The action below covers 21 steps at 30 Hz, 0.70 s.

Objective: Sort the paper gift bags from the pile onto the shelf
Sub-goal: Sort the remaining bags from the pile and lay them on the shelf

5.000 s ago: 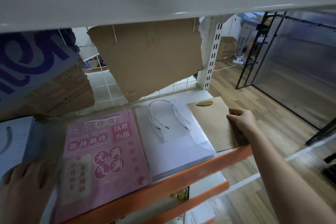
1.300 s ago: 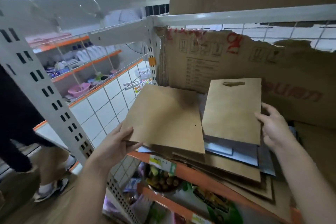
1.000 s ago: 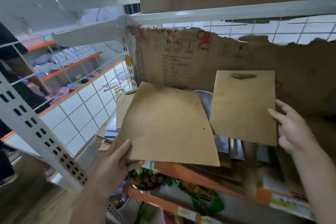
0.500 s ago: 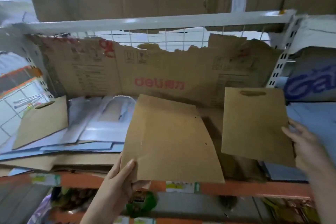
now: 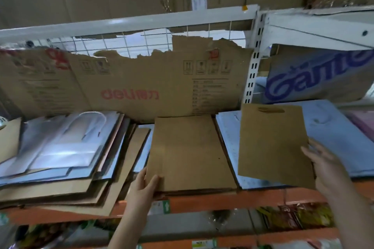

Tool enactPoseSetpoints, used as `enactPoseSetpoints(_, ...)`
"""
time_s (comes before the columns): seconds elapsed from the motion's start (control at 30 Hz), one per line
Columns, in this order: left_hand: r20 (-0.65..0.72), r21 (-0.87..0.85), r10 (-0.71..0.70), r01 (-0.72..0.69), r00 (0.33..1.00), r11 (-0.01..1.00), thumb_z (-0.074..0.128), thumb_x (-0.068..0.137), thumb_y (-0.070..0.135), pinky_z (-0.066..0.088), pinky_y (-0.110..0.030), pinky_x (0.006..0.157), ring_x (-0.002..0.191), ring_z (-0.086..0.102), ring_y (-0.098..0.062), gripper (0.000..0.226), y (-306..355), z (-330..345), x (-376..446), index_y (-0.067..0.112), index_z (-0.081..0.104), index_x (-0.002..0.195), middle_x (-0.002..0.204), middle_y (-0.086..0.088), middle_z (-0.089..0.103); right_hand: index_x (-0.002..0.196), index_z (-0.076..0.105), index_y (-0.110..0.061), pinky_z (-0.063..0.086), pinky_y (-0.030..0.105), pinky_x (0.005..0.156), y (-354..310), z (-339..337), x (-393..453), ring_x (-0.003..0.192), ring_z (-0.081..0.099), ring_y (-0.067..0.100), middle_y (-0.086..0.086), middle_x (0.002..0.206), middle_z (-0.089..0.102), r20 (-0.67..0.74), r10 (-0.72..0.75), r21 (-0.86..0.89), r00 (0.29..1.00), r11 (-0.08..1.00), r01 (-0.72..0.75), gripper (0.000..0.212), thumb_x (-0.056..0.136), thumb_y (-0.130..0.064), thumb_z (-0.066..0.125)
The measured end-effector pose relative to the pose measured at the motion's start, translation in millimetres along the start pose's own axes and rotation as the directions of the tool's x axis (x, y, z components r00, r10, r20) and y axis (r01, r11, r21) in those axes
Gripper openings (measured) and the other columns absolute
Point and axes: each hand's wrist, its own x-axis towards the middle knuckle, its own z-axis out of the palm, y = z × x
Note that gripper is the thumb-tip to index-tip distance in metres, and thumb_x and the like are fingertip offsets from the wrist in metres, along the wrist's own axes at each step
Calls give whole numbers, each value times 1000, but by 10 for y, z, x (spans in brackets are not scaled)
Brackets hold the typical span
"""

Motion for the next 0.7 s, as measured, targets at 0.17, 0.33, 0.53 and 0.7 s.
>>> enactPoseSetpoints(0.17, -69, 681, 415, -261, 907, 684, 56, 90, 30, 45, -32, 66, 91, 61, -23, 39, 7, -23, 31, 24, 49, 128, 108, -5, 65, 135, 46, -22, 42, 35, 89, 97, -21, 22, 95, 56, 17, 7, 129, 54, -13, 10, 2, 1000, 1000, -9, 46, 90, -19, 55)
enactPoseSetpoints(0.33, 117, 907, 516, -303, 849, 293, 59, 87, 22, 41, -36, 75, 95, 54, -35, 20, 1, -78, 115, 15, 64, 104, 109, -15, 62, 125, 54, -29, 47, 34, 84, 114, -2, -118, 104, 59, 19, -1, 117, 61, -13, -14, -56, 1000, 998, 13, 81, 53, -56, 79)
enactPoseSetpoints(0.53, 396, 849, 567, -523, 723, 75, 55, 89, 31, 45, -41, 90, 113, 52, -31, 34, 196, 234, 245, 21, 59, 122, 124, -5, 60, 127, 47, -25, 43, 35, 89, 97, -226, -243, 84, 55, 9, -11, 94, 57, -154, -71, -42, 985, 997, 65, 37, 93, -11, 51)
enactPoseSetpoints(0.7, 563, 689, 601, -724, 568, 38, 53, 90, 27, 46, -40, 85, 110, 53, -28, 29, 363, 1071, -39, 22, 60, 118, 119, -2, 63, 128, 50, -17, 53, 27, 74, -17, -799, -374, 88, 58, 15, 3, 110, 60, -314, -54, -7, 948, 998, 55, 40, 89, -19, 59)
